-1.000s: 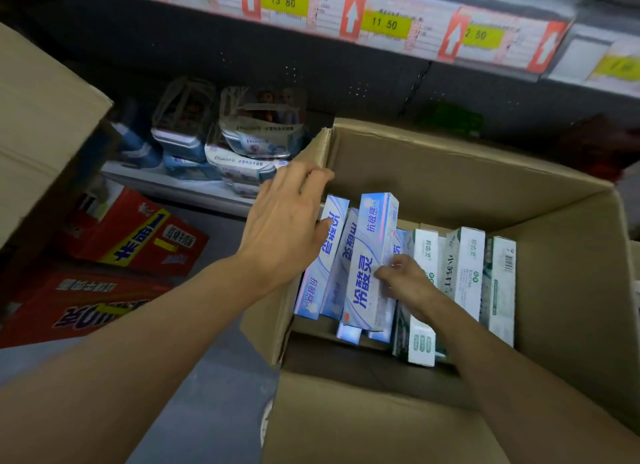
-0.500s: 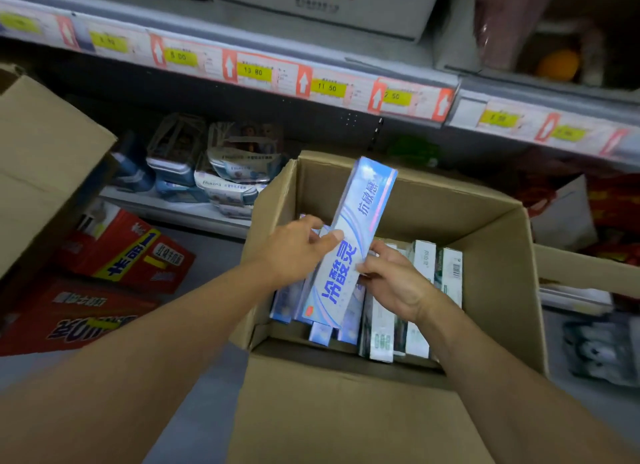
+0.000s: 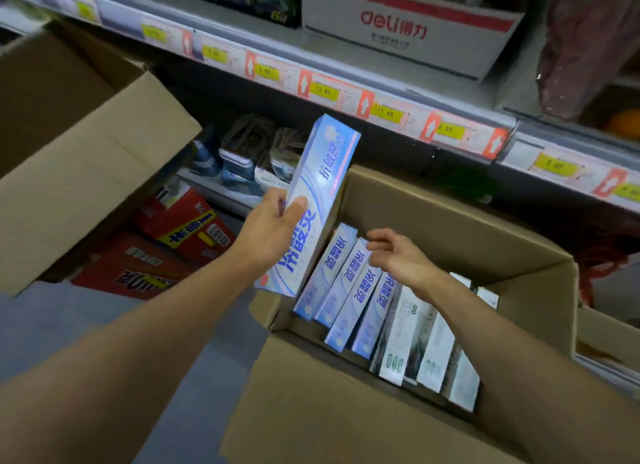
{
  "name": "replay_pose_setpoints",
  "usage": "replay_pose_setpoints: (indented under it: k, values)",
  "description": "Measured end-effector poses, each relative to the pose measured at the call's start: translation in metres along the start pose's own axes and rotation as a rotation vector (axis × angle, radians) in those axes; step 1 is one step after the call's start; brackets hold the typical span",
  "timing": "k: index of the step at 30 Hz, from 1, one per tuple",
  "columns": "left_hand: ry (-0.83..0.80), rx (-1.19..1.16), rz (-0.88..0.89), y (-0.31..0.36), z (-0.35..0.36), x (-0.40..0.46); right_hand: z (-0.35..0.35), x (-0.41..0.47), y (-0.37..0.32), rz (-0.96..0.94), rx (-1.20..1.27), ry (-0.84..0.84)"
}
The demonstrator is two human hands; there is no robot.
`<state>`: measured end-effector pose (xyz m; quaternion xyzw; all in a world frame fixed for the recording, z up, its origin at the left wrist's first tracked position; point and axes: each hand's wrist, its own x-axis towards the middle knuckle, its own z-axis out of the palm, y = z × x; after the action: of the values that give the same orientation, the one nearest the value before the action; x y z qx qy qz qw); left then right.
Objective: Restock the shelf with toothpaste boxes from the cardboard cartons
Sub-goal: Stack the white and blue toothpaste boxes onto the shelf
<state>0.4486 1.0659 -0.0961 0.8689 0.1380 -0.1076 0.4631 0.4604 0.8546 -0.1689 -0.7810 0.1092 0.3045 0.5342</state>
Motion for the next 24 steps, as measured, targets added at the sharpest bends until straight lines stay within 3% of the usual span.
replay_pose_setpoints:
  k: [5, 11, 16, 21, 24]
  values:
    - [0.136, 0.029, 0.005, -0.018, -0.013, 0.000, 0.013, 0.039, 0.024, -0.048, -0.414, -0.077]
    - [0.196, -0.001, -0.021, -0.052, -0.011, 0.001, 0.056, 0.089, 0.055, 0.031, -0.425, 0.006]
    - [0.192, -0.017, -0.019, -0.063, -0.005, 0.012, 0.076, 0.115, 0.069, -0.249, -0.954, 0.174]
    - [0.189, -0.045, -0.018, -0.067, 0.003, 0.020, 0.059, 0.138, 0.070, -0.481, -1.307, 0.199]
    - [0.183, -0.042, -0.013, -0.065, 0.006, 0.023, 0.048, 0.145, 0.066, -0.569, -1.404, 0.087]
